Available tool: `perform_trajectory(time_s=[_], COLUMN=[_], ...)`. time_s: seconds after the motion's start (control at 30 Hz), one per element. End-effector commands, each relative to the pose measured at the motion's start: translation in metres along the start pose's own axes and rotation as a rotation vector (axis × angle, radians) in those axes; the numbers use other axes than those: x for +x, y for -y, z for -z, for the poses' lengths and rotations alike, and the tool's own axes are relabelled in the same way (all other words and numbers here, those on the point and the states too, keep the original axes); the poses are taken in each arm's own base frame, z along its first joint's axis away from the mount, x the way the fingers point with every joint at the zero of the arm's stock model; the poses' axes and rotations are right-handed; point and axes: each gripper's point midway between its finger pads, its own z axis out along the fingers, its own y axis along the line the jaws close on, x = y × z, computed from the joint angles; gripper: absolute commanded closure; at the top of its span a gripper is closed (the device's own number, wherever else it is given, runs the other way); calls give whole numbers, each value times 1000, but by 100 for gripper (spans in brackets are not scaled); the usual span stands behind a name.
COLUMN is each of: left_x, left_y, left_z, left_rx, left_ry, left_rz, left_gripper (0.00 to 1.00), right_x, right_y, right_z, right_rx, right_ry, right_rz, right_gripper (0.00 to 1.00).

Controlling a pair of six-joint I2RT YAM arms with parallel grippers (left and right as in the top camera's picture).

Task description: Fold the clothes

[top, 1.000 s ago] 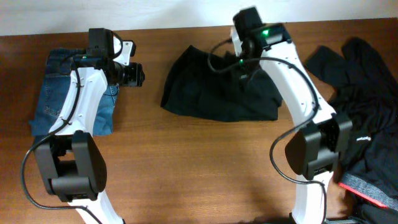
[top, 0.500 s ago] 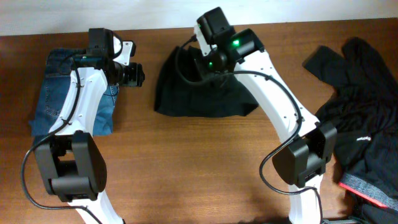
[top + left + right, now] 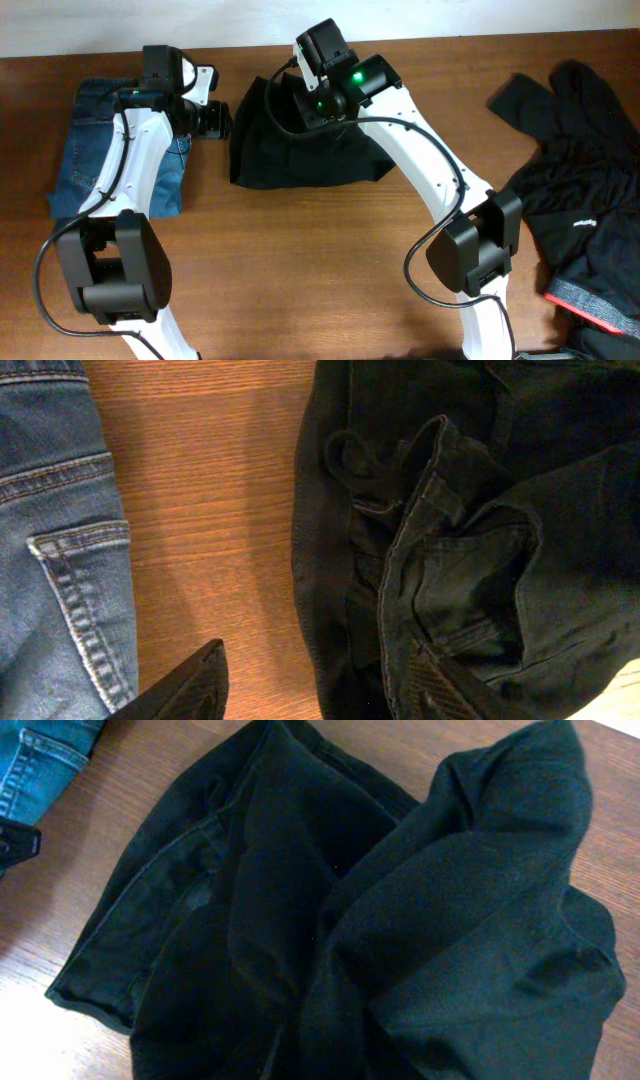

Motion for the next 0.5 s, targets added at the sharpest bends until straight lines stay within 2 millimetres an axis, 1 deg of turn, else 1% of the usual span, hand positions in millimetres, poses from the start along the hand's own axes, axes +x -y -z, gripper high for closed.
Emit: perform_trajectory(time_s=[0.0,0.03,0.07,0.1,0.2,0.27,0.33,0.37,0.4,0.47], left_x=[-6,-6,-7,-12,-21,-24,-22,-21,-20,-18], left_y=[1,-1,-5,-13,-34,-49,-62,-66,-68,-69], left_z=[9,10,12,22,45,60,69,71,72,72], left_rx=[-1,-9,-18,-30,-60,-82,-97,-101,-100,-95], left_ry=[23,24,30,55,117,147,158,159,158,152], left_rz=[-2,1,8,24,55,80,108,121,130,135], left_gripper=[47,51,52,52,52,51,51,51,51,51], right_x=[-13,-13,-12,-11,-16,-25,-42,-50,-52,-45], right_y=[3,3,3,-3,-24,-42,-61,-73,-81,-95], right_z=[14,14,14,14,20,31,38,35,29,8], right_rx=[-4,-4,-4,-26,-77,-108,-112,-107,-105,-107], right_ry=[49,46,43,43,59,94,170,214,228,206], right_rz=[-14,-14,-12,25,81,105,141,190,225,263], right_gripper=[81,81,82,84,85,85,85,86,85,83])
